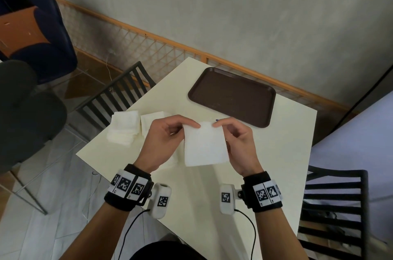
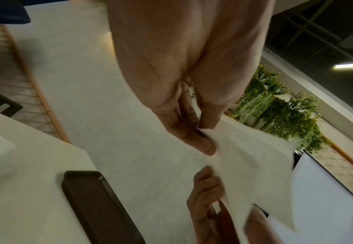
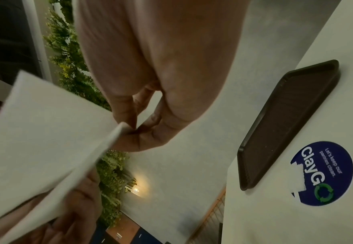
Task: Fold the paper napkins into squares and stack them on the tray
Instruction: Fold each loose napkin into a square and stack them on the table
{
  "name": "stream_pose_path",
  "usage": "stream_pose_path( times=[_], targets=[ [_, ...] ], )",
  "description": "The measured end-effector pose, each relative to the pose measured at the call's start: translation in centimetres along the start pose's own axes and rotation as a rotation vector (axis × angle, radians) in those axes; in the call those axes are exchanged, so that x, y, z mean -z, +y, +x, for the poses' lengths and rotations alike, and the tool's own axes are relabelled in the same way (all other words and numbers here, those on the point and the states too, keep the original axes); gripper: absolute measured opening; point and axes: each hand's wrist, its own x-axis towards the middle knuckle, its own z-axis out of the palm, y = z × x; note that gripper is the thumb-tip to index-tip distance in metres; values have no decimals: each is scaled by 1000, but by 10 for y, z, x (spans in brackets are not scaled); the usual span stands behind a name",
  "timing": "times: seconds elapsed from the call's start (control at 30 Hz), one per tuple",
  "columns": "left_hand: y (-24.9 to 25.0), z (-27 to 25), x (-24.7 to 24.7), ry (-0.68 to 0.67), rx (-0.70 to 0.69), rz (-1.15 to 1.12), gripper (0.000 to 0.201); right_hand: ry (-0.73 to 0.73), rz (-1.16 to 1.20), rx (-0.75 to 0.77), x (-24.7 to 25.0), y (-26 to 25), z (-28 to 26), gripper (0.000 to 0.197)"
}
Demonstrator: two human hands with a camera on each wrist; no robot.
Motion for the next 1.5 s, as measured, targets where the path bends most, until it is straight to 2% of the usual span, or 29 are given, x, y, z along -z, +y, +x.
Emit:
stream_pose_path(
  times=[0.17,0.43,0.57,0.67,0.73,0.83,0.9,0.97,1.07,1.17,1.27,1.4,1.5],
  targets=[
    [7,-1,0,-29,-38,-2,31,14,51,-28,-3,0,-3,15],
    [14,-9,0,-55,3,-41,36,11,133,-33,-12,-3,-10,20],
    [13,-17,2,-42,32,-29,42,62,141,-121,-14,0,-12,24],
    [11,-28,3,-69,-6,105,38,83,132,-189,-12,-3,-19,22],
    [10,-39,-1,-123,-66,272,33,64,-103,-96,-7,0,-29,20],
    [8,-58,-13,-207,-73,391,27,-103,-701,238,-9,13,-46,30],
    [1,-68,-19,-179,-43,402,27,-206,-831,362,-15,29,-51,38],
    [-5,-78,-19,-87,-2,394,25,-169,-819,322,-16,46,-52,46],
    [-12,-88,-11,58,95,422,23,-66,-730,152,-13,66,-47,53],
    [-25,-90,8,169,223,455,19,-45,-633,-14,-30,78,-41,43],
    [-51,-77,32,188,362,447,21,-87,-514,-139,-59,94,-24,25],
    [-109,-46,67,232,446,506,36,-61,-590,-180,-90,128,12,27],
    [-155,-38,82,242,505,608,39,-52,-717,-206,-110,157,33,26]
  ],
)
